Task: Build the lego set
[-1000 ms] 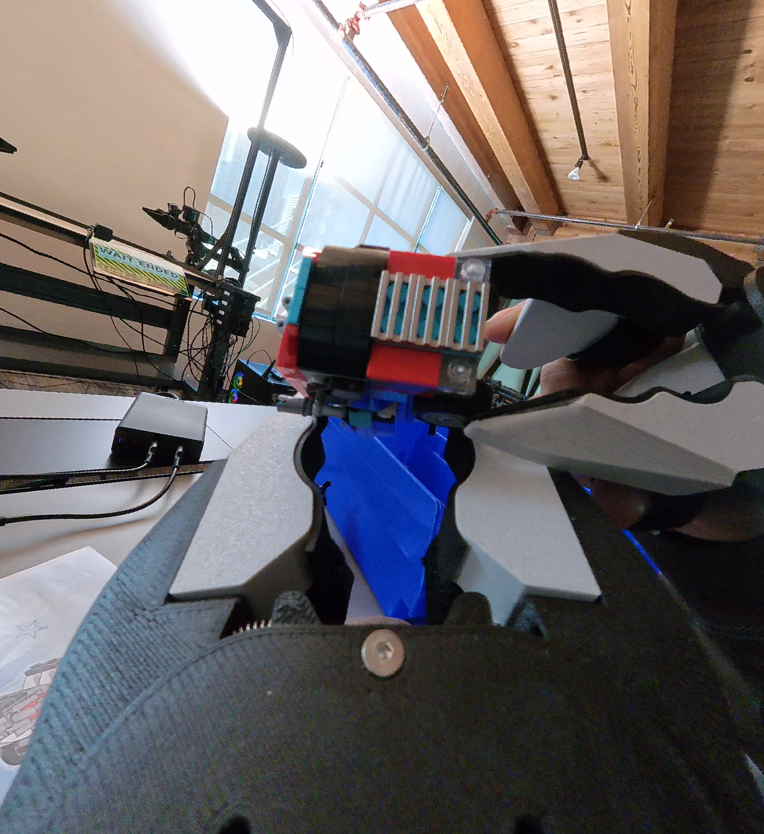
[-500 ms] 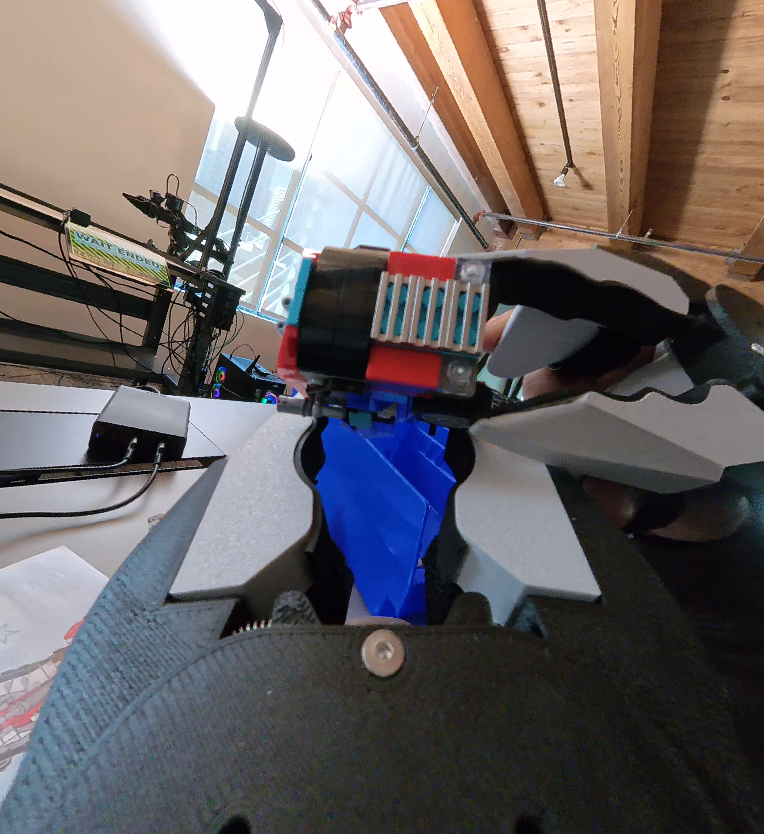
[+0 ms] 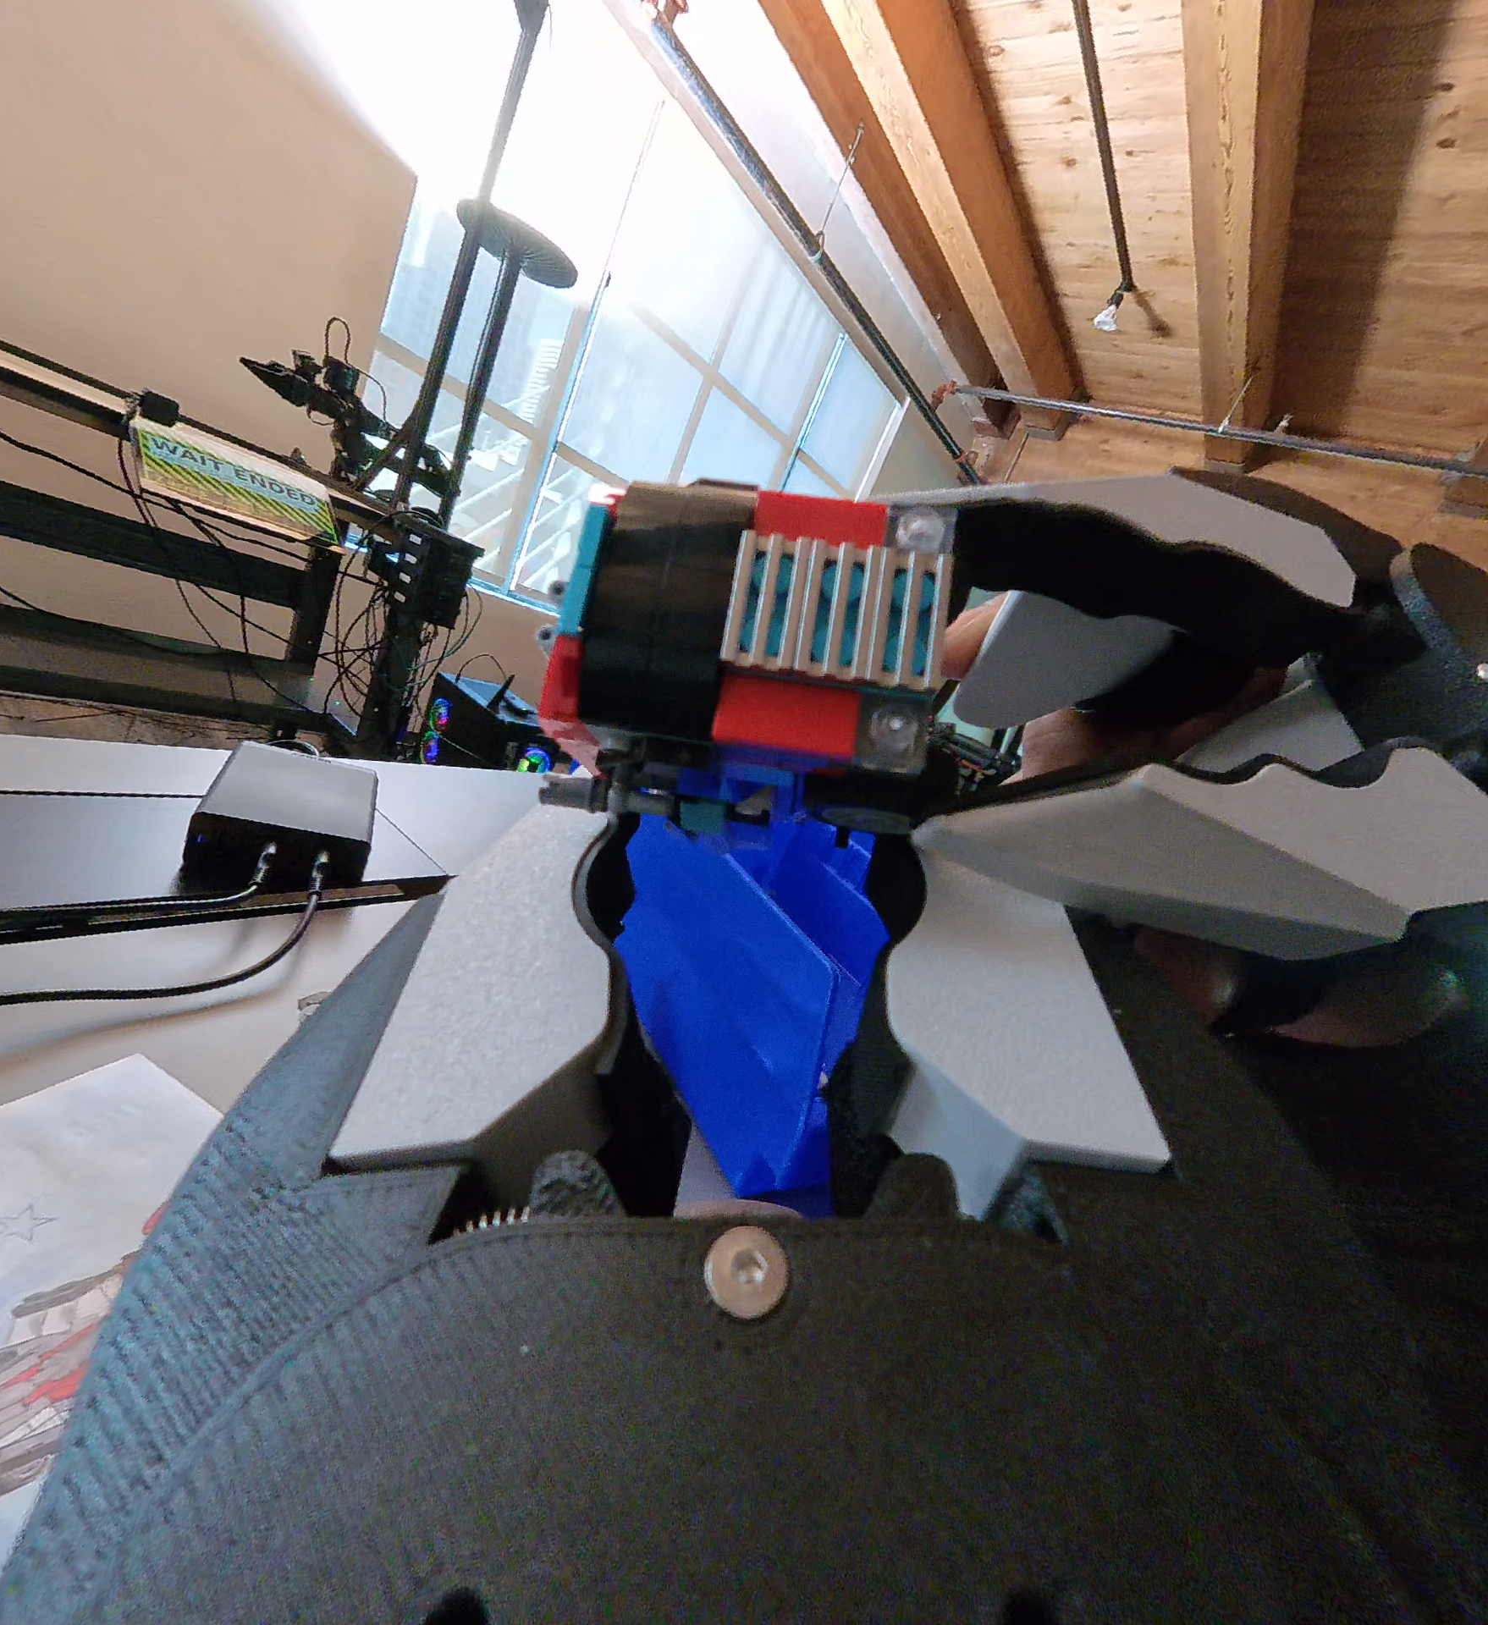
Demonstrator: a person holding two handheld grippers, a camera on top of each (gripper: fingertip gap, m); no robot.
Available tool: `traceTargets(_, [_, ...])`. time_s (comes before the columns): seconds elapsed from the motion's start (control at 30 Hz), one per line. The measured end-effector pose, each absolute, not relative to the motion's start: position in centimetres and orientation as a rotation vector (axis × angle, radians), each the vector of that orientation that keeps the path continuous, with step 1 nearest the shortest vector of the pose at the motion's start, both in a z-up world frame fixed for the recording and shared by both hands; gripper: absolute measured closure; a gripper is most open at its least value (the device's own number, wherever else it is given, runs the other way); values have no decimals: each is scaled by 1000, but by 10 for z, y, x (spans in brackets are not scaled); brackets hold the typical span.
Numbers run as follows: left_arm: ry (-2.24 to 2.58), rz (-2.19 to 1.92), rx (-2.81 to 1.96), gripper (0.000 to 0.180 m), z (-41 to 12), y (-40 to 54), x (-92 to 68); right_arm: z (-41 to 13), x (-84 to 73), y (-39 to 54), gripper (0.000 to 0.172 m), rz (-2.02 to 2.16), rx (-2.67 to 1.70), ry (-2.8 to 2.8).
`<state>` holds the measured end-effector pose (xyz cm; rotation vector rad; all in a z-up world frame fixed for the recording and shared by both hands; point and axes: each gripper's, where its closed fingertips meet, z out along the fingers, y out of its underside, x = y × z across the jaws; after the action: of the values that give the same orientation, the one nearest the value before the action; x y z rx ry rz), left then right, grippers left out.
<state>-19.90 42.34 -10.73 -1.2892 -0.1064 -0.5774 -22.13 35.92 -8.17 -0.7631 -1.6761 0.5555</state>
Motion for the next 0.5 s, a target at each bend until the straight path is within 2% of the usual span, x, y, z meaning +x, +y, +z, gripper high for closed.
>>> traceTargets(0.5, [-100, -417, -1390, 128, -108, 423, -203, -76, -219, 362, 124, 489, -744, -1669])
